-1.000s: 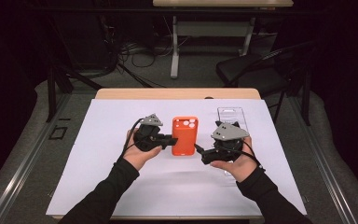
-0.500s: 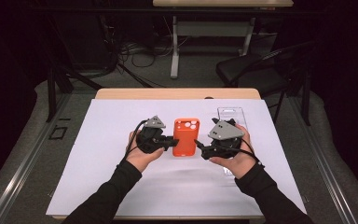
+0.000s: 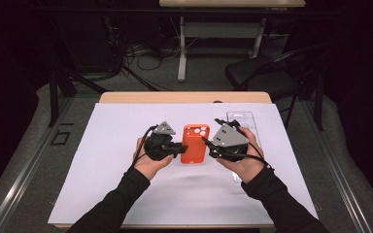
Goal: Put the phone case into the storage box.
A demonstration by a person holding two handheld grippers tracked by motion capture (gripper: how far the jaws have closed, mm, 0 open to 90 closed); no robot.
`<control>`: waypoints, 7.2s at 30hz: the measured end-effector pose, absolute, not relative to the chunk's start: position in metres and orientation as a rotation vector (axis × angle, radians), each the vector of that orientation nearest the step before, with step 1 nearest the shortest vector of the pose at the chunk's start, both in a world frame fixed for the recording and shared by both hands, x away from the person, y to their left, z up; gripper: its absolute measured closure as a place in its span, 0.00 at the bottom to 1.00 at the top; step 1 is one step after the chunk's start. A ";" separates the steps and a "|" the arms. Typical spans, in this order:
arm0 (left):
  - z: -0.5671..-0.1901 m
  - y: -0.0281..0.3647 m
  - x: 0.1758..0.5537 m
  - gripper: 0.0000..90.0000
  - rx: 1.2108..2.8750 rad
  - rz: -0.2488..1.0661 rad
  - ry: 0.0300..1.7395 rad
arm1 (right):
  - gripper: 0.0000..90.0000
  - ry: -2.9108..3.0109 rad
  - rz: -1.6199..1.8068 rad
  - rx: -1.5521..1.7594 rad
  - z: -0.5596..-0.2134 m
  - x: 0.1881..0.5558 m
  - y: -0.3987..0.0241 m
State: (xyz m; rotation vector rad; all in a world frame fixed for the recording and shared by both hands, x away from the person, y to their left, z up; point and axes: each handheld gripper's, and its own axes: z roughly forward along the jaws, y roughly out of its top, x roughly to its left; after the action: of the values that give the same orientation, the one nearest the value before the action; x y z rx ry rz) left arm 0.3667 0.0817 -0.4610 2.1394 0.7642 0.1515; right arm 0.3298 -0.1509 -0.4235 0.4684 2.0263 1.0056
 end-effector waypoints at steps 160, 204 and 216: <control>-0.474 0.086 0.366 0.54 2.144 0.227 0.719 | 0.91 2.094 0.770 0.471 -0.398 0.355 -0.165; -0.487 0.129 0.364 0.24 2.014 0.217 0.848 | 0.91 1.945 0.673 0.440 -0.382 0.391 -0.206; -0.487 0.145 0.365 0.18 1.980 0.209 0.886 | 0.91 1.907 0.668 0.450 -0.384 0.400 -0.216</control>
State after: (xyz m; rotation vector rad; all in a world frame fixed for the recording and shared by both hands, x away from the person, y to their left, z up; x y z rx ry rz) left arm 0.3650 0.1452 -0.4874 1.9796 0.8856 0.2089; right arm 0.4003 -0.2163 -0.3841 0.4497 1.9073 0.6677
